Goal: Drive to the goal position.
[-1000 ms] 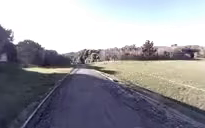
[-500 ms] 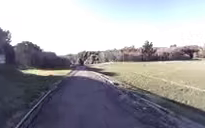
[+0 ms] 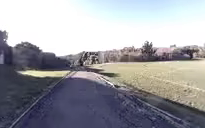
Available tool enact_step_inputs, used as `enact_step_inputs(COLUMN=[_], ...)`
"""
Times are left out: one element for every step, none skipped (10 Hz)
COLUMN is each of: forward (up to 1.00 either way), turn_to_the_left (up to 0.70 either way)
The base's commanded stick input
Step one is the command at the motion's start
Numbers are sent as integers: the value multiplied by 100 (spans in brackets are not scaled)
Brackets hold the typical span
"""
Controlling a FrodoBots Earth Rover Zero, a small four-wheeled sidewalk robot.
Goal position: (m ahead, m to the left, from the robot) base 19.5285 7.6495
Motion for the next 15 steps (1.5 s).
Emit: enact_step_inputs(forward=[50, 50, 50, 50, 50, 50, 50, 50, 50, 50, 50, 50, 50, 50, 50], turn_to_the_left=[50, 0, 0, 0, 0, 0, 50, 46, 22, 3, 3, 3, 3, 3, 3])
